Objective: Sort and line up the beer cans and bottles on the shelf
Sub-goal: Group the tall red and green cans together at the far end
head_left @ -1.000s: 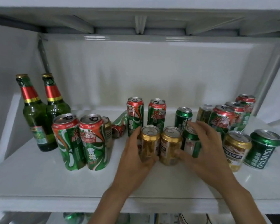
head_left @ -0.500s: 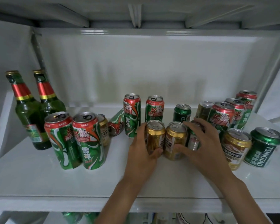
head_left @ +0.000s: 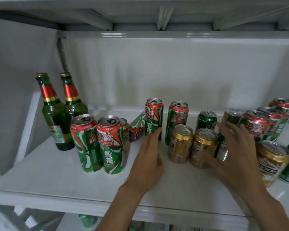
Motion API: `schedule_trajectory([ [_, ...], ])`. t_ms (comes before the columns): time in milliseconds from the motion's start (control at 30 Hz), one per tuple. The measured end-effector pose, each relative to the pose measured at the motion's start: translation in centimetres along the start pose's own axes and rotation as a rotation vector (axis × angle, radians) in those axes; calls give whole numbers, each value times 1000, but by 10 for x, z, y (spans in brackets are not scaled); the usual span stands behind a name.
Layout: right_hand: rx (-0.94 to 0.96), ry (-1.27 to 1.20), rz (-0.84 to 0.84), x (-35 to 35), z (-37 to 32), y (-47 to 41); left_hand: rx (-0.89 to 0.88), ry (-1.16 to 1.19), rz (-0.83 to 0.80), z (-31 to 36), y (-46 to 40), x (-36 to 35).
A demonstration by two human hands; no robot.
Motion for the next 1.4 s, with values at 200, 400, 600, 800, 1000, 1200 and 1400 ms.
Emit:
schedule_trajectory([
  [200,195,-197,55,25,-91,-22,8,-191,49,-8,-3,22],
  [400,395,102,-258,-40,-180,-75,112,-293,136,-13,-24,31],
  [600,344,340,-495,-93,-172,-115,287,-579,-178,-22,-48,25],
  [800,463,357,-452,-97,-170,-119,357,-852,-350,-32,-60,15],
  [1000,558,388,-402,-97,-168,-120,320,-1129,-453,-44,-74,8],
  [1200,599,339,-413,-90,-165,-124,280,-1298,-550,-51,-88,6],
  [1400,543,312,-432,-83,-148,-130,264,-1318,-560,-53,-101,9],
])
Point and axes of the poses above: each hand's wrist, its own y-axis away from the middle knuckle, its own x-axis out of the back of the hand, z = x × y, the point moved 8 cm from there along -y, towards the middle knuckle, and after that the axes turned 10 degrees about -x, right-handed, at the moved point
